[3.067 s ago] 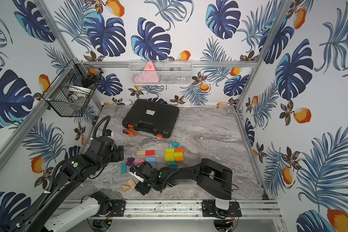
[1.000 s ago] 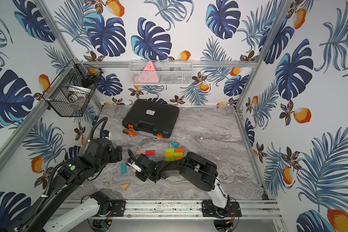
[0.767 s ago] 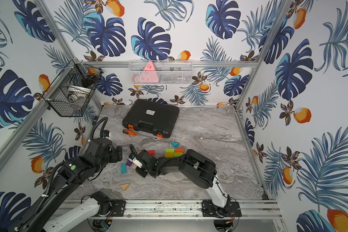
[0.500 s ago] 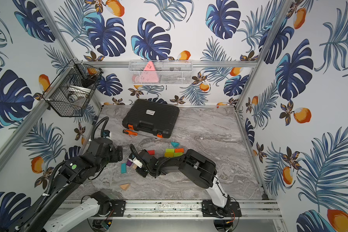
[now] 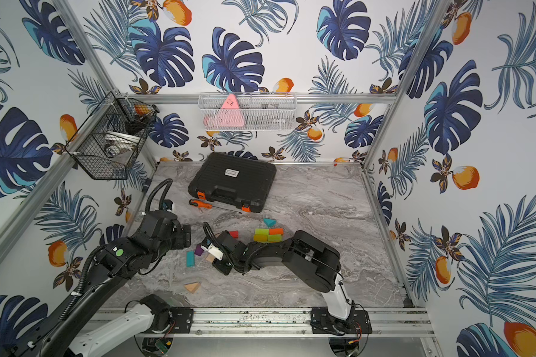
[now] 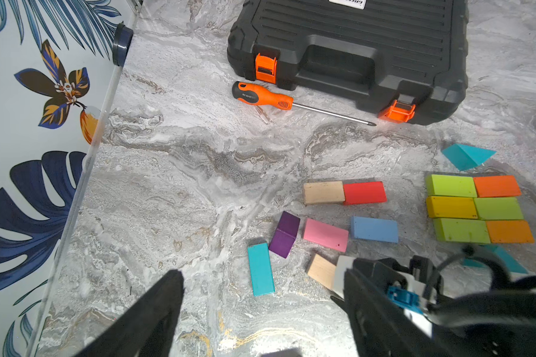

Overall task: Assemble a piece of candy with building blocks
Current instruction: Move the building block to the center of the board, then pick up the building block from the center of the board.

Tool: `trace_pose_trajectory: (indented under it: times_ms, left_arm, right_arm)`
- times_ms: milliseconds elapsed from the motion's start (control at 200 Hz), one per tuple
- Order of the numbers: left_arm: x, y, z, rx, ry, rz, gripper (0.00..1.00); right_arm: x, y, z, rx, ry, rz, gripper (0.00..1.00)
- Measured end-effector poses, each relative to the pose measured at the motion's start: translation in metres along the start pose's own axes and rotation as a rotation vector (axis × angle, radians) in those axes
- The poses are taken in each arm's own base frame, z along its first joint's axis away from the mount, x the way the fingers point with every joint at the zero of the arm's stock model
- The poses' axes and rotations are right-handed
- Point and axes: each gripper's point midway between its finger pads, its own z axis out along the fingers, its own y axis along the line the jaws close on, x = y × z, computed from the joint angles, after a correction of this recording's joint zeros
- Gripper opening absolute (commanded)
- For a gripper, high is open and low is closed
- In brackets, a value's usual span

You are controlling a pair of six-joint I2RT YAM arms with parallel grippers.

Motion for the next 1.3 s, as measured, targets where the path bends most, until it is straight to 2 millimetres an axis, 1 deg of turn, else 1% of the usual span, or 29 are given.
trace_pose_trajectory:
  times_ms: [65,115,135,165,205,345,400,480,540,580,731,856,886,971,1016,1041,1196,1296]
  left_arm:
    - [0.001,-0.001,0.003,-0.003,0.012,0.005,0.86]
    - [0.001,-0.001,0.003,-0.003,0.011,0.005,0.86]
    - [0.001,-0.001,0.002,-0.003,0.01,0.004,0.86]
    - [0.001,-0.001,0.002,-0.003,0.009,0.003,0.9]
    - [0.001,-0.001,0.002,-0.001,0.009,0.002,0.93]
    - [0.003,-0.002,0.006,-0.005,0.027,0.008,0.93]
    - [0.006,-0.003,0.011,-0.019,0.057,0.01,0.93]
    - [0.011,-0.005,0.02,-0.032,0.091,-0.017,0.93]
    - [0.021,-0.008,0.027,-0.026,0.118,-0.051,0.91]
    - [0.031,-0.01,0.034,-0.02,0.141,-0.077,0.91]
    - [0.082,-0.014,0.065,-0.04,0.275,-0.161,0.87]
    - [0.113,-0.011,0.083,-0.094,0.358,-0.199,0.85]
    - [0.118,-0.01,0.086,-0.106,0.369,-0.208,0.85]
    - [0.127,-0.007,0.091,-0.126,0.382,-0.223,0.84]
    - [0.131,-0.006,0.093,-0.134,0.384,-0.228,0.79]
    - [0.133,-0.005,0.094,-0.141,0.387,-0.231,0.77]
    - [0.145,0.001,0.102,-0.195,0.421,-0.227,0.76]
    - [0.153,0.001,0.108,-0.214,0.446,-0.221,0.74]
  right_arm:
    - [-0.002,0.001,-0.008,-0.003,-0.015,-0.002,0.48]
    - [-0.003,0.002,-0.013,-0.004,-0.02,-0.002,0.52]
    - [-0.003,0.002,-0.015,-0.004,-0.022,-0.002,0.52]
    - [-0.005,0.002,-0.019,-0.004,-0.028,-0.003,0.52]
    - [-0.008,0.003,-0.025,-0.004,-0.039,-0.003,0.53]
    - [-0.02,0.004,-0.052,0.003,-0.093,-0.007,0.55]
    - [-0.018,0.004,-0.062,0.01,-0.105,-0.005,0.55]
    - [-0.007,0.0,-0.076,0.036,-0.103,0.001,0.56]
    - [0.004,-0.005,-0.085,0.063,-0.095,0.006,0.56]
    - [0.011,-0.009,-0.091,0.086,-0.093,0.01,0.56]
    - [0.032,-0.028,-0.113,0.18,-0.114,0.058,0.58]
    - [0.051,-0.041,-0.124,0.244,-0.129,0.103,0.58]
    - [0.054,-0.042,-0.127,0.252,-0.136,0.107,0.58]
    - [0.052,-0.045,-0.134,0.265,-0.182,0.112,0.58]
    - [0.053,-0.045,-0.134,0.269,-0.196,0.115,0.58]
    - [0.053,-0.046,-0.134,0.274,-0.2,0.116,0.58]
    - [0.052,-0.054,-0.135,0.32,-0.217,0.148,0.57]
    - [0.054,-0.057,-0.139,0.337,-0.231,0.159,0.56]
